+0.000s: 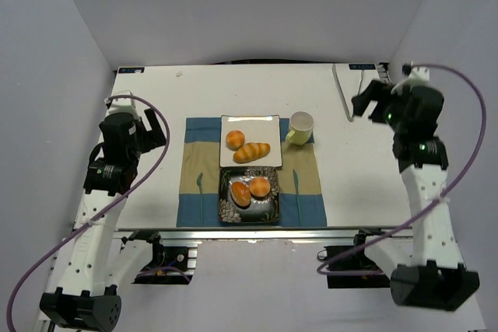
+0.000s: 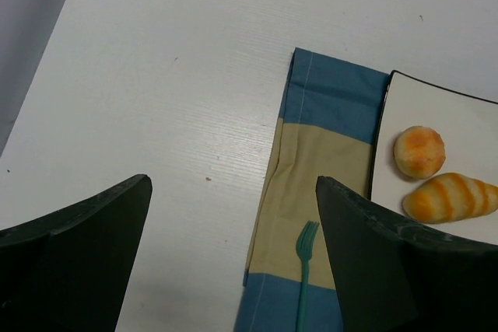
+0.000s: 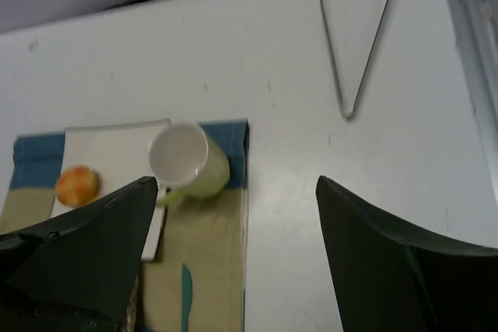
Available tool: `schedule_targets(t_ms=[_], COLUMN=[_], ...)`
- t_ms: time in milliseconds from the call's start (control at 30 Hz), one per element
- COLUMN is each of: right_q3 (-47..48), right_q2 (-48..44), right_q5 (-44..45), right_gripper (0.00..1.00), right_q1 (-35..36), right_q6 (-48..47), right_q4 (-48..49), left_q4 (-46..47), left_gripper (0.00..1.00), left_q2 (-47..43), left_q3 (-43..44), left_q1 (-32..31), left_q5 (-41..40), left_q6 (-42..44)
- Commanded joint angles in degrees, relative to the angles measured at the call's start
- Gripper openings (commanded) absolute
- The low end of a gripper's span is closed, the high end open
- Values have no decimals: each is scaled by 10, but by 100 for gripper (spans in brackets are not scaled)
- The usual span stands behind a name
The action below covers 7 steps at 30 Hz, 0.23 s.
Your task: Place the bread
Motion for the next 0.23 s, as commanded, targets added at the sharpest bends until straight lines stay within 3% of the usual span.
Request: schedule_targets(t_ms=[0,200], right_q3=[-117,-170], right_q2=[-40,-113], right_q5=[-19,-1], right_gripper=[89,90], right_q1=[1,1], right_q6=[-1,4], right_q4=[-39,-52], left_q4=[-29,-3], left_gripper=[98,98], left_q2=[-23,-67], left_q3=[-15,-52], left_q1=[3,3], left_q5=[-1,4], left_q6=[-18,-51])
